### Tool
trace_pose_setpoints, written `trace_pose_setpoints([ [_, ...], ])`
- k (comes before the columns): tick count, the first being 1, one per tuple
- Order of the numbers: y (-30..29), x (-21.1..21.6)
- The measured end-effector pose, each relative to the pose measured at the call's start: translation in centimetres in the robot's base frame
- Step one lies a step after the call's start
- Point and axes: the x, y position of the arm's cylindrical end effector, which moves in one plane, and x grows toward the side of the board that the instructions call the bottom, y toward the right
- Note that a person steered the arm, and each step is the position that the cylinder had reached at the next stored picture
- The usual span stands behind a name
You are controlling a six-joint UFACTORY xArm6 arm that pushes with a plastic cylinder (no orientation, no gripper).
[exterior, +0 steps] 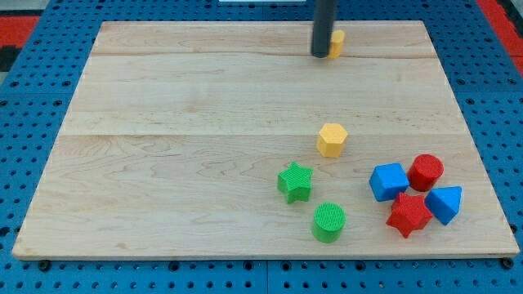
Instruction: Place the yellow hexagon at the center
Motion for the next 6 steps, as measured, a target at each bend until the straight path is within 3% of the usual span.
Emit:
trace_pose_setpoints([
  [1,1.9,-1.4],
  [2,2.4,0.0],
  [5,2.7,20.2],
  [6,-2.9,19.4],
])
